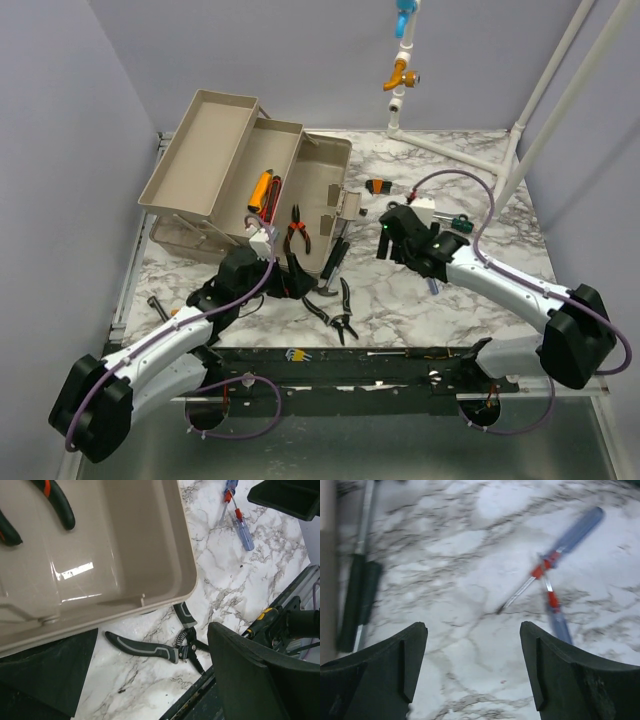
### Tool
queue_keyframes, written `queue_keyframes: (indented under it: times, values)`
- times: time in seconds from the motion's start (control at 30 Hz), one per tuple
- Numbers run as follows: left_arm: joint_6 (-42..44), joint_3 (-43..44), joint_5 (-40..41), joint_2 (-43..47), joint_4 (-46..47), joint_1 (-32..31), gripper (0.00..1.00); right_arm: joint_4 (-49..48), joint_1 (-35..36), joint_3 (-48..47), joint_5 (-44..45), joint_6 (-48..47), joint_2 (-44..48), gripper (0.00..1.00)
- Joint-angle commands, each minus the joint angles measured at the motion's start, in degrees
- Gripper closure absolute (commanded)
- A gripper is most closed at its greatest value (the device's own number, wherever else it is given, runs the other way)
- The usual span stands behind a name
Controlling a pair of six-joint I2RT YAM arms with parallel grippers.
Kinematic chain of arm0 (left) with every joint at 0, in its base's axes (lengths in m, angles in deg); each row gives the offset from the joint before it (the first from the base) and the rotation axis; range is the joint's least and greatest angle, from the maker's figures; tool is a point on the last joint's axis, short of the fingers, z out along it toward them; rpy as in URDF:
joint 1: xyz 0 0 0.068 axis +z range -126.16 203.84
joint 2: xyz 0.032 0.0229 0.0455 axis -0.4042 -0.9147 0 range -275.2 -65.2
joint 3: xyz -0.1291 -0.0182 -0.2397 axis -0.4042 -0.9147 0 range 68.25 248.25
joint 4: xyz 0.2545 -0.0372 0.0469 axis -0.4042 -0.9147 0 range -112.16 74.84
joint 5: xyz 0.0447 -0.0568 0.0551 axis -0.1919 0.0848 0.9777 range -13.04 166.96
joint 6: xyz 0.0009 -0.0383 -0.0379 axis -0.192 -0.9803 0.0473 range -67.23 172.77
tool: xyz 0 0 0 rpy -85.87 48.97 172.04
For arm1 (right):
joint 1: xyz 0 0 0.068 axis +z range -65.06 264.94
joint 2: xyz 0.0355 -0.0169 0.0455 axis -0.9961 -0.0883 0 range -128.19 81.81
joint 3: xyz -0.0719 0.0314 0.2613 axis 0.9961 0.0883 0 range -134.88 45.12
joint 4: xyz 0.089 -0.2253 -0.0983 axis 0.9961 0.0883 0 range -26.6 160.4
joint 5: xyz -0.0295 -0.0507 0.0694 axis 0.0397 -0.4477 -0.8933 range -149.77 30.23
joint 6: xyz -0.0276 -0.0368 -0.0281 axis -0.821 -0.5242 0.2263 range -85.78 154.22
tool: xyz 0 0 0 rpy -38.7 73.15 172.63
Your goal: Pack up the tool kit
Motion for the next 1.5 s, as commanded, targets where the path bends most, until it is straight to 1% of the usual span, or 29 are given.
queue_keyframes:
  times: [0.0,0.13,0.27,0.37,0.43,0.53,0.6,0.73,0.87,1.0,1.17,1.27,1.4,1.47]
  values:
    - [1.95,2.85,-0.35,-5.79,8.99,-1.38,0.07,3.50,-6.43,5.15,-1.07,2.97,4.76,0.15]
    - [3.09,5.27,-1.36,-11.72,13.45,-2.51,0.07,1.18,-11.49,8.38,-7.93,3.42,5.64,0.15]
    - [3.74,9.07,-2.70,-17.09,15.92,-2.97,0.08,0.38,-12.89,10.66,-5.24,4.71,5.20,0.19]
    - [3.61,11.55,-4.05,-19.52,16.71,-3.34,0.08,-0.42,-13.78,12.15,-3.25,5.00,4.21,0.20]
    - [3.73,13.15,-5.14,-20.23,16.06,-3.52,0.08,-1.70,-14.62,13.68,-3.05,5.36,3.57,0.20]
    - [4.63,15.04,-6.38,-19.34,13.02,-4.09,0.08,-3.88,-15.97,15.65,-5.20,5.77,2.50,0.21]
    - [5.58,14.83,-6.46,-16.73,10.98,-4.32,0.08,-5.13,-16.94,16.81,-6.09,6.32,1.72,0.23]
    - [7.77,13.26,-5.67,-7.45,5.90,-4.64,0.07,-8.01,-17.90,18.23,-6.22,6.62,0.18,0.26]
    - [9.60,10.89,-4.46,2.04,1.15,-4.95,0.07,-9.16,-18.27,18.19,-6.84,6.46,-2.39,0.35]
    - [11.07,7.34,-3.37,11.01,-1.38,-5.09,0.07,-9.38,-18.31,18.48,-7.84,6.59,-1.78,0.50]
    - [12.43,1.75,-0.72,21.09,-2.88,-5.21,0.07,-7.79,-18.33,17.60,-9.18,5.19,1.20,0.75]
    - [12.84,-2.67,0.91,27.96,-1.67,-5.22,0.07,-7.45,-18.34,16.45,-10.92,3.52,2.78,0.99]
    - [14.30,-5.54,3.43,34.82,-3.53,-5.22,0.07,-6.46,-18.29,14.15,-13.31,1.89,4.57,0.99]
    - [14.71,-6.26,4.46,37.18,-4.91,-5.26,0.07,-6.72,-18.29,12.88,-16.45,0.28,5.94,0.99]
